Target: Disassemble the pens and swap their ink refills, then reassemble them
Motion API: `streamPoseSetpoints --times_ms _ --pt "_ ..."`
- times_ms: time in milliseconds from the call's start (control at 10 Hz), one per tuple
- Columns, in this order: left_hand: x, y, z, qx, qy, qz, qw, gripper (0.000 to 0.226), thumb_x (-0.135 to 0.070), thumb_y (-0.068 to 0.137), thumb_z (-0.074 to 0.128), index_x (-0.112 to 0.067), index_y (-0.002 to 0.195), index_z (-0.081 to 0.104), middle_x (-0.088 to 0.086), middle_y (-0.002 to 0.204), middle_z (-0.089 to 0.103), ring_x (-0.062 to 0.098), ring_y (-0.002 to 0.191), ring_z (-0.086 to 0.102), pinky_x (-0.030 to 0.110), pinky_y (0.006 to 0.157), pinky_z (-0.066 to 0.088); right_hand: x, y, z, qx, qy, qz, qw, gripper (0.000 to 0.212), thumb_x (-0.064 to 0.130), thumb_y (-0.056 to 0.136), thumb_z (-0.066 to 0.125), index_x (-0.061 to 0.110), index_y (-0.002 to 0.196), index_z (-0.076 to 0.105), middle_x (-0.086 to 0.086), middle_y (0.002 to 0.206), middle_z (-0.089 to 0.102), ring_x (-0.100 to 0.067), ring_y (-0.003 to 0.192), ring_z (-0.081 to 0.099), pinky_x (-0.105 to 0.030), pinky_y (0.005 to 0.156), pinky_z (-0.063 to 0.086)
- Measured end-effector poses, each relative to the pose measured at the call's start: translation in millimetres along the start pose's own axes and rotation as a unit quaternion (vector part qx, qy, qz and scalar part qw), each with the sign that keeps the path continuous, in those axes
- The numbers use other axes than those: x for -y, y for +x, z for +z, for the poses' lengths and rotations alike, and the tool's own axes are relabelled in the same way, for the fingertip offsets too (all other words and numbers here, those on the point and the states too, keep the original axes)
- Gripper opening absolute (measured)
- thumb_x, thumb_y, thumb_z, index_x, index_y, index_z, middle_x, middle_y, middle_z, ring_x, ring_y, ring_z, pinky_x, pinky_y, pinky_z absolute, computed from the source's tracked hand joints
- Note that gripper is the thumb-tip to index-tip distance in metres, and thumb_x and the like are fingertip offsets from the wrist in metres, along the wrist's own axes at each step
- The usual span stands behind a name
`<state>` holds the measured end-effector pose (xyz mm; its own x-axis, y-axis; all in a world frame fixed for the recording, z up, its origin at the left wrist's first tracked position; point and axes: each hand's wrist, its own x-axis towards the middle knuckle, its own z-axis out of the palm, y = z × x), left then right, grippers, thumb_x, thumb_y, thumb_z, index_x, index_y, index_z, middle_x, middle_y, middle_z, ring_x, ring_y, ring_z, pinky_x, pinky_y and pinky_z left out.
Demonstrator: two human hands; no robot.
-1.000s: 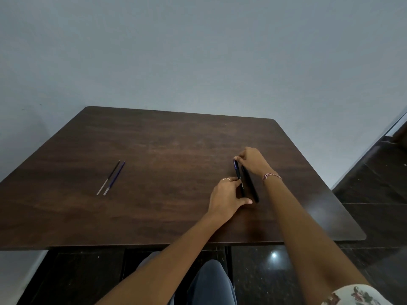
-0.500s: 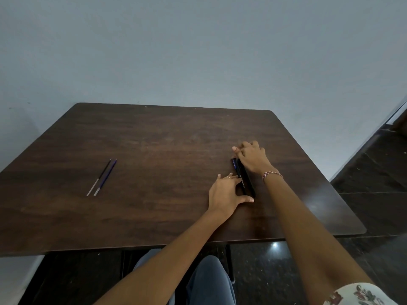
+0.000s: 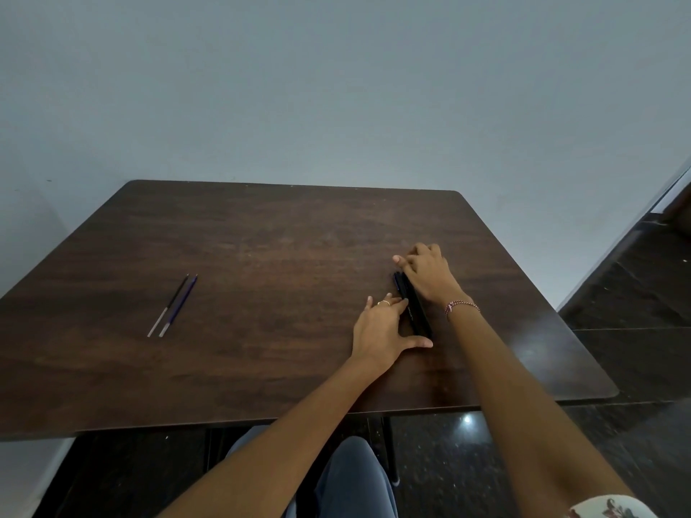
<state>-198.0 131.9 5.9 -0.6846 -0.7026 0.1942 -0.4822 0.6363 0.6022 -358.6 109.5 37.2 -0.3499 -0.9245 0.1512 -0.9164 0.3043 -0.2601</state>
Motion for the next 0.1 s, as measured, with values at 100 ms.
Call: streamPoseSetpoints --times_ms 100 --pt "3.3 1.2 -2.5 -0.002 0.008 0.000 1.000 0.092 -0.061 0.070 0.069 -0.012 0.142 0.040 0.007 0.148 0.041 0.021 0.144 0.024 0.040 0.118 0.013 0.1 -1.0 0.5 -0.050 0.014 -0.014 0.999 0.051 0.043 0.100 0.034 0.005 0.109 0.067 -0.008 0.123 0.052 -0.026 0.119 0.037 -0.042 0.097 0.038"
